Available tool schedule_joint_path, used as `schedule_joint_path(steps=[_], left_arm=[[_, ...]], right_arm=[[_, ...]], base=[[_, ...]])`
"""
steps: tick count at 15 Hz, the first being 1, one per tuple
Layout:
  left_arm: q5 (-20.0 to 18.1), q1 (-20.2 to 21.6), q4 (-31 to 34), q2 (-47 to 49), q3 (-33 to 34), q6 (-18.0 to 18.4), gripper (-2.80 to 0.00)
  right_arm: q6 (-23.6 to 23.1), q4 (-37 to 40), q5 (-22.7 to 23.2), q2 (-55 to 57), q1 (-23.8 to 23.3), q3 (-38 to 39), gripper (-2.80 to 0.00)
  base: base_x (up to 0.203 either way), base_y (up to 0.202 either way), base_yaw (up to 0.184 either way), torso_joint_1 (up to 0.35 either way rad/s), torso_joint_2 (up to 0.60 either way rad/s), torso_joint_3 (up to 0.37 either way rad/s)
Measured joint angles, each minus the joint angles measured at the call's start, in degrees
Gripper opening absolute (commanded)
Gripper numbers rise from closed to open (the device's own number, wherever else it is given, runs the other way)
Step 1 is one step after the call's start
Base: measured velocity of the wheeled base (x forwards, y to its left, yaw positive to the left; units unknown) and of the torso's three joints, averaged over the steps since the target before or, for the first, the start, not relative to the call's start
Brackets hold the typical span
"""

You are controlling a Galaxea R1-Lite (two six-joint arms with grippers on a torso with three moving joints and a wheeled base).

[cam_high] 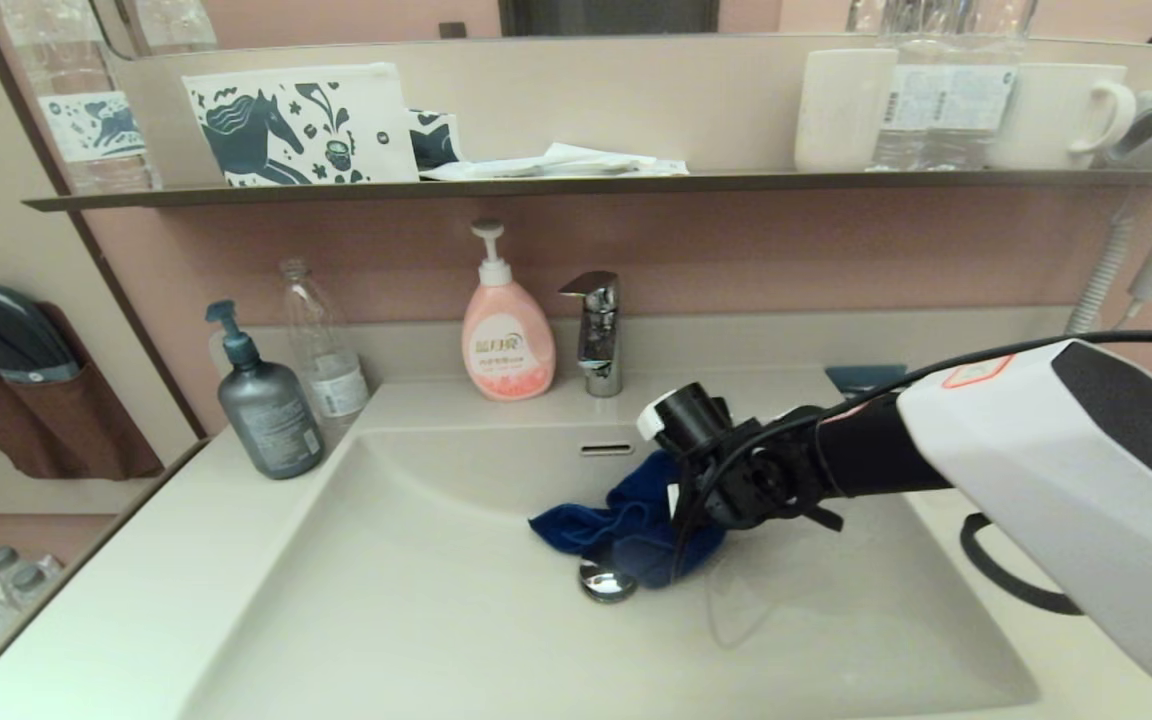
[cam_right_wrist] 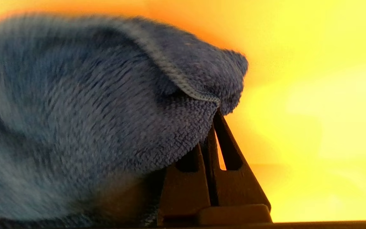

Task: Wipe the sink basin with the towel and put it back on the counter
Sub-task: Wipe the sink

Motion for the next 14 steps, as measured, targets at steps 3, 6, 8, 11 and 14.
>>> schedule_joint_path(steps=[3, 6, 8, 11, 14], left_arm=[[0.0, 0.0, 0.0, 0.0, 0.0, 0.0, -2.8], [0.0, 0.0, 0.0, 0.0, 0.0, 0.0, -2.8], [0.0, 0.0, 0.0, 0.0, 0.0, 0.0, -2.8], [0.0, 0.0, 0.0, 0.0, 0.0, 0.0, -2.8], [0.0, 0.0, 0.0, 0.0, 0.0, 0.0, -2.8]], right_arm=[[-1.0, 1.6, -1.5, -5.4, -3.3, 5.8, -2.8], [-2.2, 2.2, -2.5, -10.4, -6.6, 11.6, -2.8], [-2.4, 6.0, -2.5, -13.4, -7.7, 14.4, -2.8], [-2.0, 15.0, -2.5, -16.7, -7.9, 17.9, -2.8], [-1.4, 26.3, -1.0, -19.4, -7.2, 19.5, -2.8]], base=[[0.0, 0.0, 0.0, 0.0, 0.0, 0.0], [0.0, 0.0, 0.0, 0.0, 0.0, 0.0], [0.0, 0.0, 0.0, 0.0, 0.0, 0.0], [0.0, 0.0, 0.0, 0.0, 0.0, 0.0], [0.0, 0.0, 0.0, 0.0, 0.0, 0.0]])
